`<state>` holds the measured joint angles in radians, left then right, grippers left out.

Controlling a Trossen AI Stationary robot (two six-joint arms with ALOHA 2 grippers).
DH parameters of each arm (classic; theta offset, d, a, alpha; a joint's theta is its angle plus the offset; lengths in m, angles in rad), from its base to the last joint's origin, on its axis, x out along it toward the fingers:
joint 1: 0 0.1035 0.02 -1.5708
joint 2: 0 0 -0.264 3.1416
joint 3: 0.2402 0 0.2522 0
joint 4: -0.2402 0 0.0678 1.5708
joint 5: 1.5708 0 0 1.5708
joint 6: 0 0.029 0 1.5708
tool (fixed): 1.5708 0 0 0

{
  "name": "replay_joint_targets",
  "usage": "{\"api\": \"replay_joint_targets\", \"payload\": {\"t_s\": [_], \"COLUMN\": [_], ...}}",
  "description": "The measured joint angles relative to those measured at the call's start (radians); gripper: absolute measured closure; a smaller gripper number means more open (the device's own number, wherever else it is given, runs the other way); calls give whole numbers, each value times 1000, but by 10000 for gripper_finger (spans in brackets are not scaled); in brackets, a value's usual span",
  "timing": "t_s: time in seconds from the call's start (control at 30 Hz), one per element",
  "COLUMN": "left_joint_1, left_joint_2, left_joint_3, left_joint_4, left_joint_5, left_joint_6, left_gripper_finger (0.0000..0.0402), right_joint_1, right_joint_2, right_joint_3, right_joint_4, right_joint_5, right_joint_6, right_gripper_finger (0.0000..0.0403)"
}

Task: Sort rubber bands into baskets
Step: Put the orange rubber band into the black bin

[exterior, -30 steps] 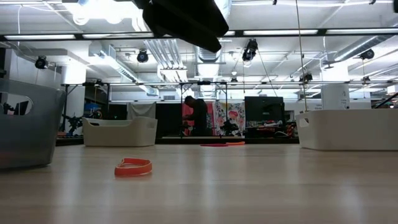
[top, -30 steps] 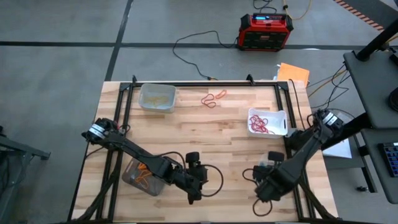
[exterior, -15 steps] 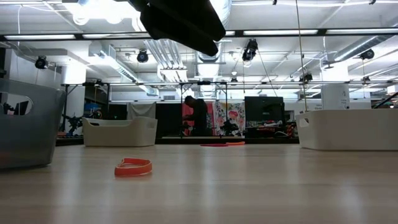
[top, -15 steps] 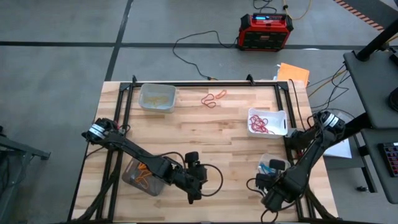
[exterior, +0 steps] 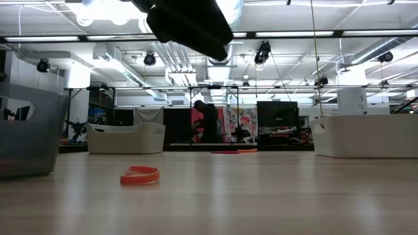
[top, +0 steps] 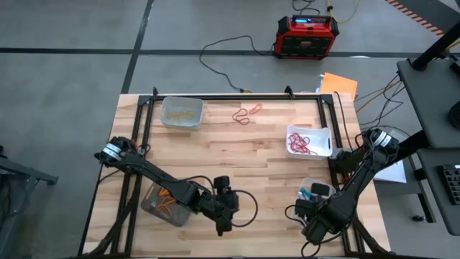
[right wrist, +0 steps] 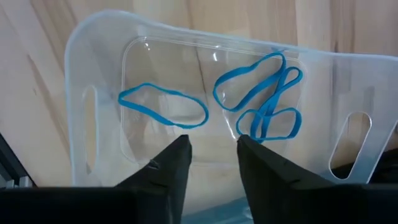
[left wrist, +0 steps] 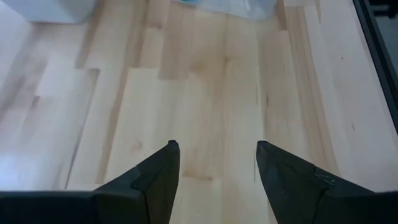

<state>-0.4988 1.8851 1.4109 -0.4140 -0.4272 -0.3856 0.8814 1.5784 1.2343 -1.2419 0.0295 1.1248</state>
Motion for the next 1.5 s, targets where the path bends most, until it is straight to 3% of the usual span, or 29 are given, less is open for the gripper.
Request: {"api": "replay_joint_targets", "payload": {"t_s": [0.1,0.3,0.47,0.6,0.83,1.0,1.3,1.5], "left_joint_1": [-1,-2,-2,-2,19,54,115,118], "left_joint_2": [0,0,0,0,0,0,1,19], "left_joint_3": [0,0,0,-9,-98,-174,-227,-229], "left_joint_4": [-30,-129,-272,-315,-288,-197,-148,-129], "left_joint_5": [51,169,184,184,187,264,314,315], "left_joint_6": [14,35,54,134,220,221,229,273], "left_gripper_finger": [205,205,205,205,205,212,244,260], "right_joint_1": [0,-15,-67,-109,-195,-229,-247,-247], "right_joint_2": [0,-7,-42,-92,-222,-297,-357,-346], "right_joint_3": [2,13,20,15,-33,-118,-292,-323], "right_joint_4": [2,30,73,183,468,664,887,981], "right_joint_5": [52,266,459,544,575,560,519,521], "right_joint_6": [-13,-147,-267,-445,-755,-899,-899,-907], "right_gripper_finger": [257,239,236,236,234,234,234,234]}}
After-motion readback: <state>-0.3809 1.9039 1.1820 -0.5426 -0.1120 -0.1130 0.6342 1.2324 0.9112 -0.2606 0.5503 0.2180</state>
